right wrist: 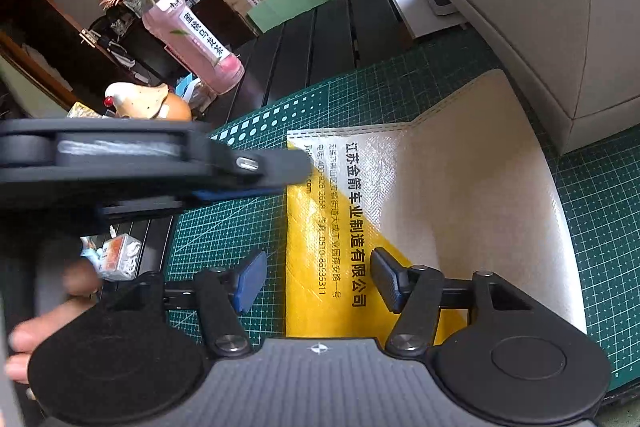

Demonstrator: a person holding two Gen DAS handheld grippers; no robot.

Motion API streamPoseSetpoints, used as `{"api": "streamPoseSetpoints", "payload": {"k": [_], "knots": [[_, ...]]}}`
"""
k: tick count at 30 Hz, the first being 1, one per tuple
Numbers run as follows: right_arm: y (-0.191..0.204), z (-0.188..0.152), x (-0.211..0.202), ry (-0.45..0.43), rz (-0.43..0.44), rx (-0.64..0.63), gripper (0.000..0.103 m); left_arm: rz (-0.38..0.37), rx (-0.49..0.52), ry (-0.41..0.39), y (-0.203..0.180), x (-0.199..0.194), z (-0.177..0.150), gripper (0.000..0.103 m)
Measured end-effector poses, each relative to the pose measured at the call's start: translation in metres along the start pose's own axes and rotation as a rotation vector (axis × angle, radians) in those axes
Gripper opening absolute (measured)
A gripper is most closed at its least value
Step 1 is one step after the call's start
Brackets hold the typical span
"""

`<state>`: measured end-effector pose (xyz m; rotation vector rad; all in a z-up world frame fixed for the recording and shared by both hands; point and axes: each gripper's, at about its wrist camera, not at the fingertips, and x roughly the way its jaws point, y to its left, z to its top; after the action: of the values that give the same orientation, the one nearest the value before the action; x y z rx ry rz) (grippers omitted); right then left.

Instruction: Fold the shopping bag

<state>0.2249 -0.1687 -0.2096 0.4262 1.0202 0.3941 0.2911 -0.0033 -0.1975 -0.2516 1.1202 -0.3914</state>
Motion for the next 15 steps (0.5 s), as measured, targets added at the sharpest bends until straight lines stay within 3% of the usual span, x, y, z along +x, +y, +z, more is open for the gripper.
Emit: {"api": "streamPoseSetpoints", "payload": {"k": [2,5,9,15], "knots": [[-0.003,0.002,-0.006,0.019,0.0,0.017,0.051,0.026,0.0,0.032,0.001,0.014,0.0,0.015],[-0.014,0.006,-0.018,0.014,-0.039,0.06,0.035,0.046,0.009,0.048,0.0,0.023,-0.002,0.014],[-0.029,0.015,-0.035,-0.034,-0.148,0.071,0.022,0.053,0.023,0.042,-0.003,0.023,-0.003,0.014],[-0.042,0.022,-0.033,-0.038,-0.2,0.087,0.017,0.057,0.054,0.042,-0.012,0.025,-0.007,0.014]]}}
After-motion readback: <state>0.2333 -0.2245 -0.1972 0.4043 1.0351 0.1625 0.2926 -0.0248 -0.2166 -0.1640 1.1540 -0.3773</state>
